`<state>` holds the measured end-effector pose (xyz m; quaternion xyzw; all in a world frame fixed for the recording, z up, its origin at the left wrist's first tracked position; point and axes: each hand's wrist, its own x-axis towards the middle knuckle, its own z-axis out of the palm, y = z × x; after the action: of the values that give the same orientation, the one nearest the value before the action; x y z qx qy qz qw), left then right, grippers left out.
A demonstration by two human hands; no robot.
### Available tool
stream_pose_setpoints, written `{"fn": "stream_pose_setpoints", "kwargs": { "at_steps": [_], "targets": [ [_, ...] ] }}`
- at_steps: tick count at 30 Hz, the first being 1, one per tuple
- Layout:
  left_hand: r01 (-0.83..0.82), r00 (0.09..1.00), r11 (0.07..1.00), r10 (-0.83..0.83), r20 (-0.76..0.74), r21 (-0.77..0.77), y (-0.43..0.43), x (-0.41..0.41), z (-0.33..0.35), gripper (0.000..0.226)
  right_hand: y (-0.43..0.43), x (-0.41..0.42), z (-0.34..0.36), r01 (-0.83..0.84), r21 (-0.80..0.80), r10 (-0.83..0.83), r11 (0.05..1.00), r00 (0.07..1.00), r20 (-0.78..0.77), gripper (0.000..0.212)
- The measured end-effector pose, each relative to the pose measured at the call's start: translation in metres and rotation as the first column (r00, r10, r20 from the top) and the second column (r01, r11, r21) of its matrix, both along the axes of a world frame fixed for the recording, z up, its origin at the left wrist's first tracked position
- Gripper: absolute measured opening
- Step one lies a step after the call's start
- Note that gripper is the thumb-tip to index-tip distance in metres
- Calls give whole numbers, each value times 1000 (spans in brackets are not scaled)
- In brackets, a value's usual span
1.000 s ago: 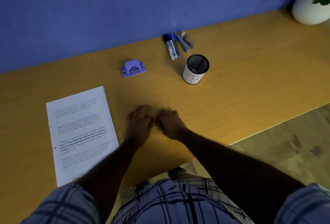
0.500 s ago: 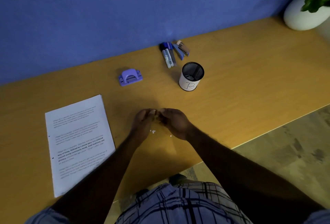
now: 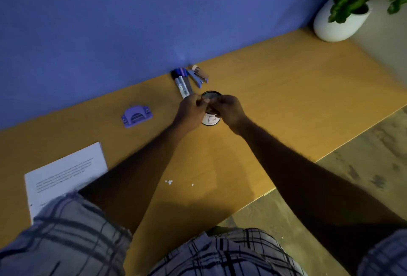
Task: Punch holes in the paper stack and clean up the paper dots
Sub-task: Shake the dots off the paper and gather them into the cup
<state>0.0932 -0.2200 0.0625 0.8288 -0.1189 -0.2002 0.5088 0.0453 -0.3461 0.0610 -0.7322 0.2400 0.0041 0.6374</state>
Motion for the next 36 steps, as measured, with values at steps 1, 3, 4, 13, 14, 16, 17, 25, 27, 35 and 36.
{"fn": "stream_pose_setpoints", "kwargs": {
  "at_steps": [1, 3, 4, 13, 14, 16, 17, 25, 27, 35, 36],
  "targets": [
    [38, 994, 997, -44, 99, 66, -7, 5, 4, 21, -9, 7, 1, -14, -146, 12, 989, 1000, -11, 18],
    [105, 959, 978, -147, 242, 178, -15, 13, 11, 18, -23, 18, 4, -103, -439, 88, 892, 995, -54, 24],
    [136, 940, 966, -197, 279, 222, -18, 18, 14, 18, -28, 22, 5, -144, -540, 130, 829, 989, -63, 24],
    [301, 813, 791, -505, 290, 533, -19, 46, 22, 17, -42, 36, 19, -414, -800, 397, 435, 885, -242, 21],
    [311, 810, 785, -514, 282, 537, -18, 47, 22, 19, -42, 37, 20, -413, -807, 392, 421, 886, -249, 21],
    [318, 804, 784, -521, 286, 533, -17, 49, 21, 21, -41, 38, 21, -412, -808, 389, 422, 887, -249, 20],
    [318, 800, 787, -522, 295, 529, -17, 51, 20, 21, -41, 38, 22, -415, -805, 392, 424, 885, -250, 20],
    [306, 931, 934, -334, 147, 185, 4, 41, 10, 26, -41, 20, 28, -389, -689, 459, 611, 884, -92, 21],
    [220, 974, 974, -223, -48, -55, 12, 32, 10, 28, -37, 9, 27, -325, -414, 356, 850, 934, -1, 24],
    [79, 984, 991, -95, -149, -113, 83, -21, -25, 19, 5, -44, -15, -221, 66, 224, 973, 974, -41, 15],
    [86, 990, 996, -89, -111, -28, 96, -28, -34, 15, 13, -50, -24, -240, 10, 240, 971, 967, -84, 14]
  ]
}}
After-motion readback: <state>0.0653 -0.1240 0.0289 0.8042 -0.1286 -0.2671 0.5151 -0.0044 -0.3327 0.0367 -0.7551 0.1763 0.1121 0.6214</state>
